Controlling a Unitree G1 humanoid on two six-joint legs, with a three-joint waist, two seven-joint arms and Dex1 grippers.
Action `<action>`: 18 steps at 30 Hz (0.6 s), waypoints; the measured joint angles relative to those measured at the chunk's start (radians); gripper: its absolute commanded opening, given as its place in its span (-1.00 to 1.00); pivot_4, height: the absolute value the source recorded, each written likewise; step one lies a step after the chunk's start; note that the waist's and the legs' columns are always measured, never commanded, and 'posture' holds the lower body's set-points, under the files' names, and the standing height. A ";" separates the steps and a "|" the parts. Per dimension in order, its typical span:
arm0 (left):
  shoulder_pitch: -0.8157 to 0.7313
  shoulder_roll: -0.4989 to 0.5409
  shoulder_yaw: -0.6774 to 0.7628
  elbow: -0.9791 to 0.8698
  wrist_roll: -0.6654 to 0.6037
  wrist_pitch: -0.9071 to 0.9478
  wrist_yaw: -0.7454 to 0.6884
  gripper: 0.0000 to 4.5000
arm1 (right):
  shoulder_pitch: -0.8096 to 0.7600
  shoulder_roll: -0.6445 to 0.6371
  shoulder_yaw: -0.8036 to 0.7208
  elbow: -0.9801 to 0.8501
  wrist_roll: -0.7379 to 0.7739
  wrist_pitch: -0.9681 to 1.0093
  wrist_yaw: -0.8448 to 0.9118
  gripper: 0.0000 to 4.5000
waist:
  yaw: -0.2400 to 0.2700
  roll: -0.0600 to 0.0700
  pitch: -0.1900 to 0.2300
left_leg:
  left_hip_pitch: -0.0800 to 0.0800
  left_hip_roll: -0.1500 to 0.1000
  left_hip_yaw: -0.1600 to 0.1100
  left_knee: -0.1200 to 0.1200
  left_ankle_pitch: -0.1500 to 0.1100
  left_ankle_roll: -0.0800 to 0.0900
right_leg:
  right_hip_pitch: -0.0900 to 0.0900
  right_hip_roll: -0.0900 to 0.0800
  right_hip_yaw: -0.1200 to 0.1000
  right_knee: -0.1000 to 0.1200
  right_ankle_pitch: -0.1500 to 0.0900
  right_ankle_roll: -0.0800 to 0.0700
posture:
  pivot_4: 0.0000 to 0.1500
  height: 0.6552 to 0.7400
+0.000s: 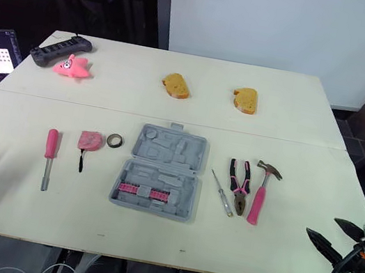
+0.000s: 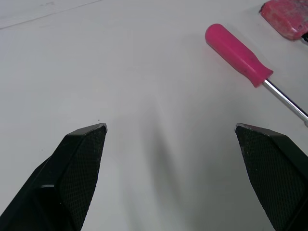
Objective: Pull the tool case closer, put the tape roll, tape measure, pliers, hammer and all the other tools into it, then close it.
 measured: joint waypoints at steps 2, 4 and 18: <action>0.000 0.000 -0.002 0.002 0.001 -0.005 -0.001 0.99 | 0.000 0.000 0.000 0.002 0.000 0.000 0.000 1.00 | 0.000 0.000 0.000 | 0.000 0.000 0.000 0.000 0.000 0.000 | 0.000 0.000 0.000 0.000 0.000 0.000 | 1.00 1.00; 0.000 0.000 -0.008 0.003 0.003 -0.013 -0.003 0.99 | -0.002 0.000 0.000 0.002 0.000 -0.002 0.000 1.00 | 0.000 0.000 0.000 | 0.000 0.000 0.000 0.000 0.000 0.000 | 0.000 0.000 0.000 0.000 0.000 0.000 | 1.00 1.00; -0.065 -0.012 -0.020 0.012 0.005 -0.007 0.001 0.99 | -0.008 0.002 0.021 -0.007 -0.010 -0.006 -0.031 1.00 | 0.001 0.001 0.000 | 0.000 0.000 0.000 0.000 0.000 0.000 | 0.000 0.000 0.000 0.001 0.000 0.000 | 1.00 1.00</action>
